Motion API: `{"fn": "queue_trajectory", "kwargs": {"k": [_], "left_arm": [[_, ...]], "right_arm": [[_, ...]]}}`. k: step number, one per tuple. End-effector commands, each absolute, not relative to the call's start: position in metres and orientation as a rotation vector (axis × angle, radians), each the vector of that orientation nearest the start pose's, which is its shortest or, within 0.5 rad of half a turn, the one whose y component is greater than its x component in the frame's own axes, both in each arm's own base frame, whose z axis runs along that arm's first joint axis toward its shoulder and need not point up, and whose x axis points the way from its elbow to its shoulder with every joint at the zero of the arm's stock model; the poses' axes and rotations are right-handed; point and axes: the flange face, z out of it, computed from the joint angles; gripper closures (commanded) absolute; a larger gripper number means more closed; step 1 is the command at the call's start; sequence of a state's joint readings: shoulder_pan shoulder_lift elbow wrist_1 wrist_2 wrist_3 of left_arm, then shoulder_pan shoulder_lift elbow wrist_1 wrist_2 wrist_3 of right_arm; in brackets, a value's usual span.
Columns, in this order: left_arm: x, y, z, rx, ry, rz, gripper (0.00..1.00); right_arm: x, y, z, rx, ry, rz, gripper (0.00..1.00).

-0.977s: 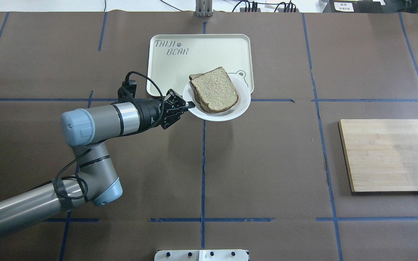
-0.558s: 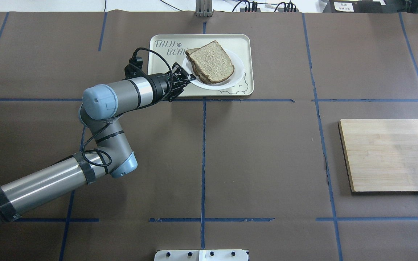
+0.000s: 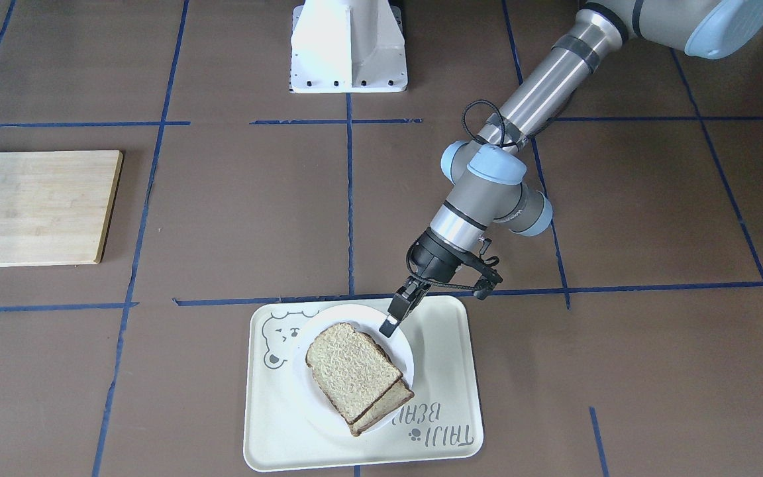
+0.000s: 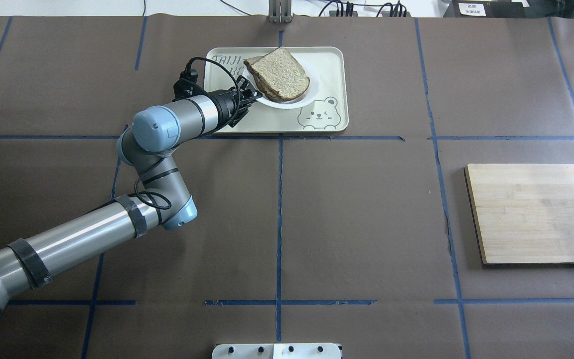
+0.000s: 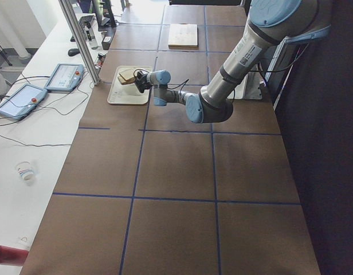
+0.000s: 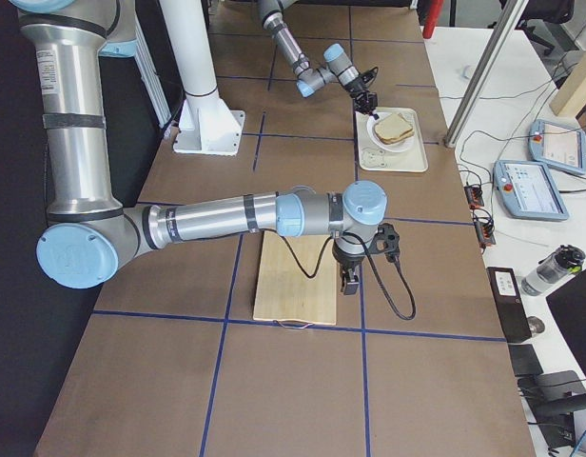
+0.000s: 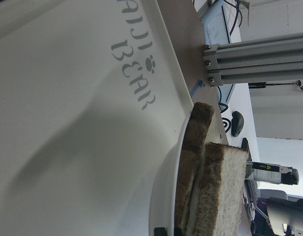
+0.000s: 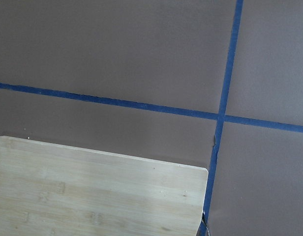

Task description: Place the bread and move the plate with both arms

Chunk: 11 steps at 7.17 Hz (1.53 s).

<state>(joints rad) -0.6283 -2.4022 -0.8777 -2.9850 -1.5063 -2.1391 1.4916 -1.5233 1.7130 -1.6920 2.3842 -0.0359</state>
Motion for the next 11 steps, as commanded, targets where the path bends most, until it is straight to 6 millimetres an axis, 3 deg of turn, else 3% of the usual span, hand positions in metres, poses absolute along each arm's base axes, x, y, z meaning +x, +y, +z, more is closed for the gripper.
{"fn": "queue_trajectory", "kwargs": {"k": [1,2,4,5,6,7,8,9,11], "left_arm": [[0.568,-0.588,0.300,0.100,1.625,-0.982,0.33],[0.563,-0.591,0.298,0.106,1.631,-0.981,0.00],[0.525,-0.616,0.314,0.077,1.564,-0.866,0.00],[0.498,-0.619,0.334,0.054,1.472,-0.800,0.00],[0.463,-0.625,0.341,0.074,1.355,-0.725,0.00],[0.437,-0.610,0.353,0.144,1.214,-0.627,0.00],[0.406,-0.603,0.350,0.210,1.066,-0.523,0.00],[0.364,-0.596,0.348,0.263,0.959,-0.432,0.00],[0.262,-0.590,0.402,0.349,0.779,-0.278,0.00]], "right_arm": [[0.021,-0.513,0.575,0.046,-0.813,-0.135,0.00],[0.020,-0.512,0.576,0.044,-0.813,-0.135,0.00],[0.021,-0.512,0.576,0.045,-0.813,-0.134,0.00],[0.021,-0.512,0.576,0.045,-0.813,-0.134,0.00],[0.021,-0.512,0.576,0.046,-0.813,-0.135,0.00],[0.021,-0.512,0.577,0.046,-0.813,-0.135,0.00],[0.021,-0.511,0.577,0.043,-0.813,-0.134,0.00],[0.021,-0.511,0.578,0.043,-0.811,-0.134,0.00],[0.021,-0.510,0.579,0.040,-0.811,-0.133,0.00]]}}
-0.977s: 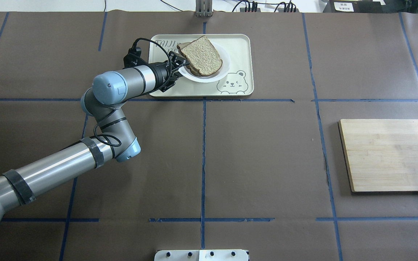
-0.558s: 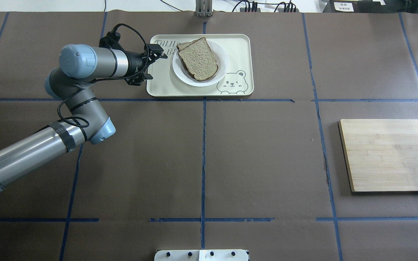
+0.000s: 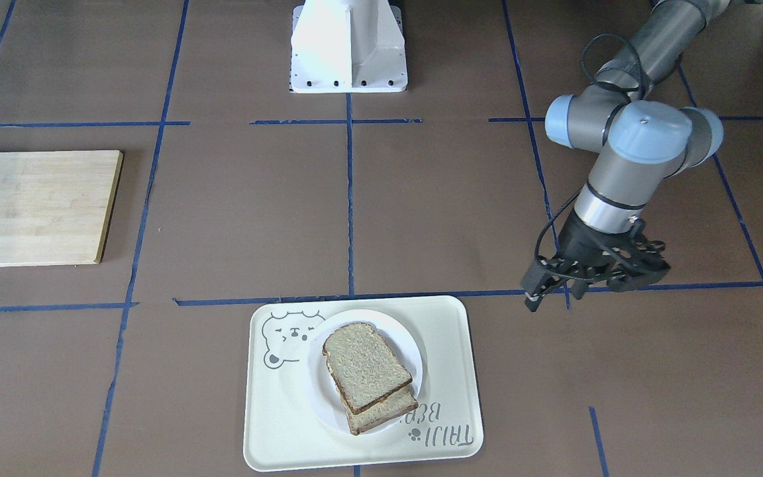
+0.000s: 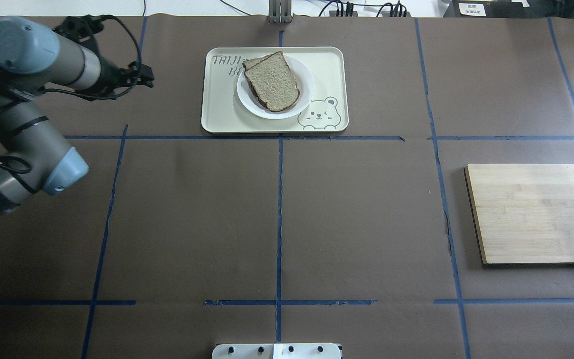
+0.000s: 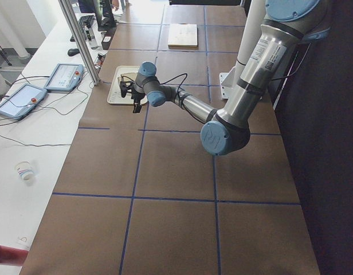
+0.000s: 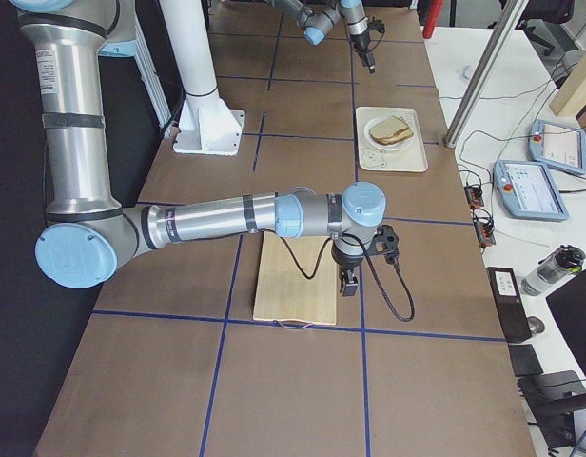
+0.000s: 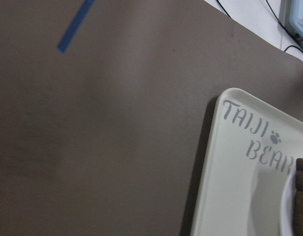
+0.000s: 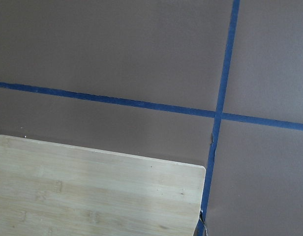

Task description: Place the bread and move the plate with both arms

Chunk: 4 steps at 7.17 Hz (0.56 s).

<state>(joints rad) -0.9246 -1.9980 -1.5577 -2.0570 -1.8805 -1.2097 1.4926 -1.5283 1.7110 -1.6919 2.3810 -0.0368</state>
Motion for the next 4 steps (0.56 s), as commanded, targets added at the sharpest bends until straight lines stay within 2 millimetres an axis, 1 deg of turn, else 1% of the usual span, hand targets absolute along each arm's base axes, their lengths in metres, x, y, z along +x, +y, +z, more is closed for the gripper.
{"fn": "queue_trajectory", "kwargs": {"k": [1,2,3,4], "left_arm": [[0.206,-0.589,0.433,0.357,0.709,-0.189,0.00],[0.144,-0.588,0.467,0.339,0.683,-0.112,0.00],[0.088,-0.580,0.501,0.339,0.666,-0.029,0.00],[0.047,-0.567,0.534,0.289,0.651,0.009,0.00]], "right_arm": [[0.022,-0.508,0.584,0.033,-0.802,-0.131,0.00],[0.025,-0.506,0.586,0.033,-0.802,-0.126,0.00],[0.030,-0.502,0.590,0.028,-0.803,-0.116,0.00],[0.041,-0.496,0.596,0.027,-0.802,-0.093,0.00]]}}
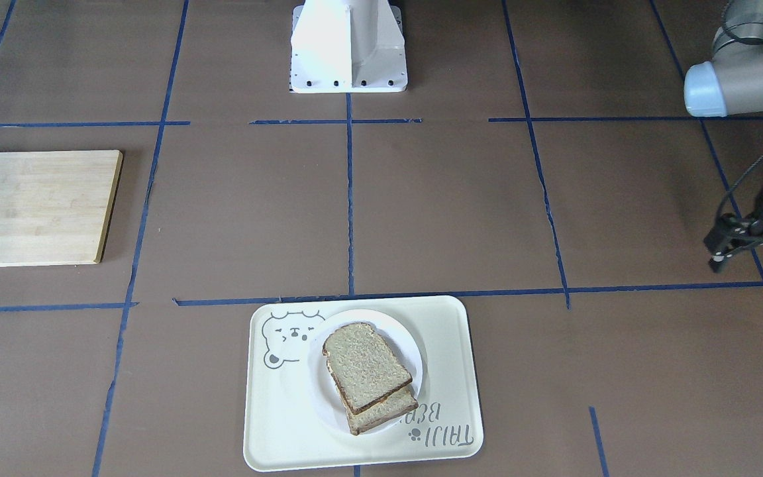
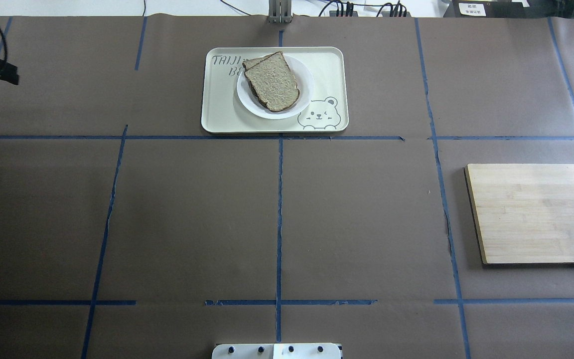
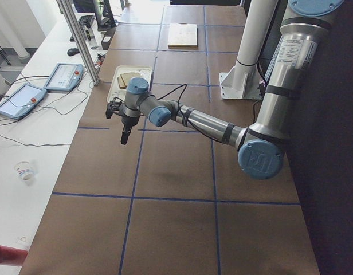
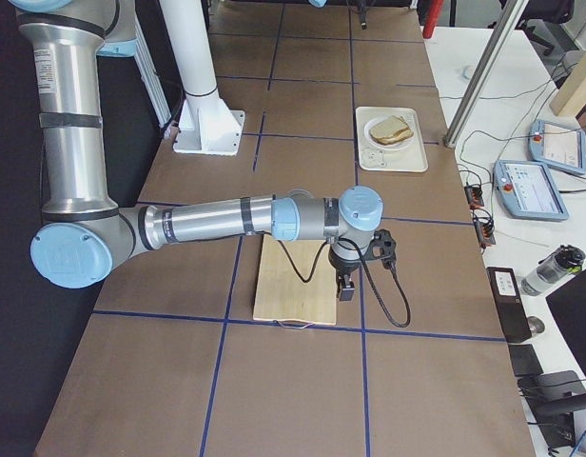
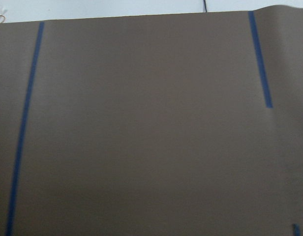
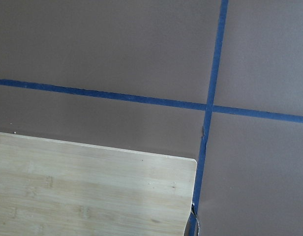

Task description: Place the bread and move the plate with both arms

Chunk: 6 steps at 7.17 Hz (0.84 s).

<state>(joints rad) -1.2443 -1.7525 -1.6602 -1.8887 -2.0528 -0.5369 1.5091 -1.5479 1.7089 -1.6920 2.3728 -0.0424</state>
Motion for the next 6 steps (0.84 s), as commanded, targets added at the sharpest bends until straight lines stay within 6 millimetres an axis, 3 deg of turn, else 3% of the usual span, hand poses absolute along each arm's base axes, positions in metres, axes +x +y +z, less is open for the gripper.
{"fn": "queue_trajectory", "kwargs": {"k": [1,3,4,6], "left_arm": [[0.008,-0.553,0.562,0.206,0.652,0.064,0.00],[-0.055,-0.521,0.624,0.089,0.677,0.153,0.00],[-0.063,-0.501,0.655,0.051,0.735,0.151,0.00],[-0.060,-0.461,0.666,0.009,0.806,0.125,0.00]], "right_arm": [[0.053,-0.484,0.608,0.029,-0.804,-0.098,0.00],[0.064,-0.467,0.622,0.013,-0.806,-0.069,0.00],[0.065,-0.462,0.626,0.004,-0.806,-0.061,0.00],[0.065,-0.450,0.639,-0.022,-0.807,-0.049,0.00]]}}
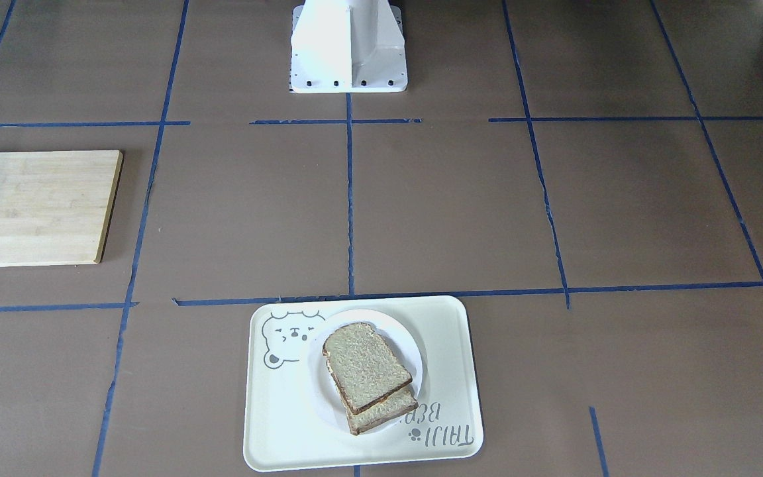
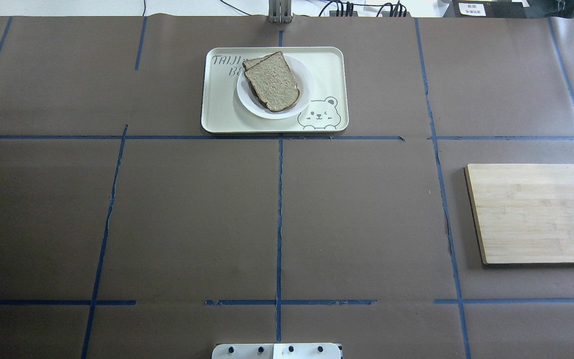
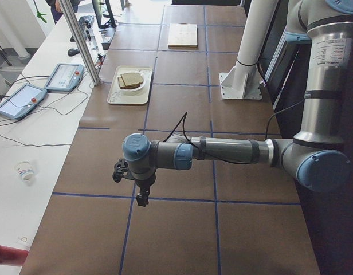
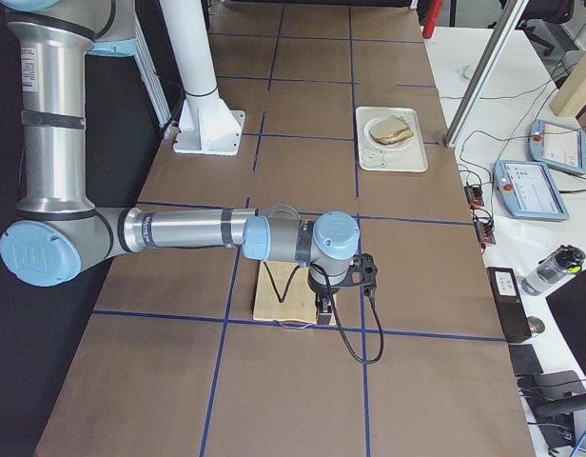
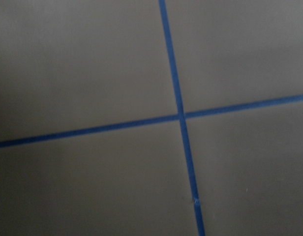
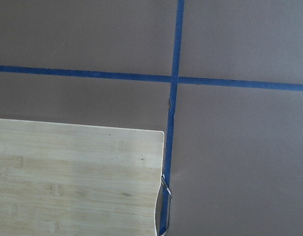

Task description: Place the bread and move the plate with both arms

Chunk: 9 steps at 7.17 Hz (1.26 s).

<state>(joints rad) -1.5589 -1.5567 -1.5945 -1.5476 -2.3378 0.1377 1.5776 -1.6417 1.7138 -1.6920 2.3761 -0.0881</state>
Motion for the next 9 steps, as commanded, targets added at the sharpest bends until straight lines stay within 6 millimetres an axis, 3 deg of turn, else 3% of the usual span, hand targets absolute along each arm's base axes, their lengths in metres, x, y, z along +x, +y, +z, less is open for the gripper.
{"fn": "queue_trajectory", "kwargs": {"k": [1,2,3,8,9], "left_arm": [[-0.061,-0.447,0.662,-0.003,0.808,0.118,0.00],[-0.061,-0.438,0.651,-0.026,0.810,0.110,0.00],[-0.060,-0.435,0.653,-0.046,0.813,0.130,0.00],[-0.060,-0.444,0.654,-0.044,0.803,0.137,0.00],[-0.061,-0.444,0.653,-0.042,0.803,0.136,0.00]], "right_arm": [[0.065,-0.450,0.639,-0.026,-0.807,-0.042,0.00],[0.065,-0.450,0.638,-0.024,-0.807,-0.043,0.00],[0.065,-0.449,0.640,-0.027,-0.807,-0.045,0.00],[0.083,-0.436,0.652,-0.035,-0.804,0.000,0.00],[0.089,-0.426,0.661,-0.047,-0.807,0.022,0.00]]}}
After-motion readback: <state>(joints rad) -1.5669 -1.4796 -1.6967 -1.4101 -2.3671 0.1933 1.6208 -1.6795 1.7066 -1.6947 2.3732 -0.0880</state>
